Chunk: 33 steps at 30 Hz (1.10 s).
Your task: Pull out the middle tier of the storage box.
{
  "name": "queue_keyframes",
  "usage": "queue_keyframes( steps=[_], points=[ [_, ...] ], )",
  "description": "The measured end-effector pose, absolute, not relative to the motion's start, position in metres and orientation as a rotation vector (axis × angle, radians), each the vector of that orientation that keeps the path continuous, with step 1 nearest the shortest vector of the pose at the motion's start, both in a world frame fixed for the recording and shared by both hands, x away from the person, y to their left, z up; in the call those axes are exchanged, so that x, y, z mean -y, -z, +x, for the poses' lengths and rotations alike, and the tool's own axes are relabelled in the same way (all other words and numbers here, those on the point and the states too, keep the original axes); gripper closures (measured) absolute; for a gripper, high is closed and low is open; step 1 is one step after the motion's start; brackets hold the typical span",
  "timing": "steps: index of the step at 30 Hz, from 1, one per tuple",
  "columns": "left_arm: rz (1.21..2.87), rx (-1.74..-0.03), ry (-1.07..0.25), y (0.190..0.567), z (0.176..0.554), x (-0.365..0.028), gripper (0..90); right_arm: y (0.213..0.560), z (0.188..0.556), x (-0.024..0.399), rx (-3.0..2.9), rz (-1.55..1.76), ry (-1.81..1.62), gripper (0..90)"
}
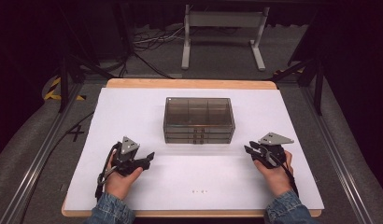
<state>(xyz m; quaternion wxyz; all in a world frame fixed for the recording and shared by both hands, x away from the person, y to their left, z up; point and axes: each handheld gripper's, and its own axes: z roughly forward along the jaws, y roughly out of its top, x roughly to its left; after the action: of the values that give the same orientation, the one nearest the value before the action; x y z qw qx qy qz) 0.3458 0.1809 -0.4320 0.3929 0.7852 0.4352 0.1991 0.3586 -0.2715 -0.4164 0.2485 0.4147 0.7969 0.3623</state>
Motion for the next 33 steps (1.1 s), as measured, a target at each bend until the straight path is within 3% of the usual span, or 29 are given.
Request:
queue_keyframes(
  steps=[12,17,33],
  points=[
    [1.961,-1.068,-0.470,0.435,0.342,-0.180,29.7,0.413,0.356,0.279,-2.171,1.107,-1.054,70.0],
    [1.985,-1.082,-0.513,0.436,0.343,-0.180,29.2,0.412,0.355,0.276,-2.206,1.056,-1.094,70.6],
    [1.960,-1.080,-0.508,0.439,0.343,-0.182,27.2,0.409,0.342,0.259,-2.238,0.639,-1.119,67.8]
  ],
)
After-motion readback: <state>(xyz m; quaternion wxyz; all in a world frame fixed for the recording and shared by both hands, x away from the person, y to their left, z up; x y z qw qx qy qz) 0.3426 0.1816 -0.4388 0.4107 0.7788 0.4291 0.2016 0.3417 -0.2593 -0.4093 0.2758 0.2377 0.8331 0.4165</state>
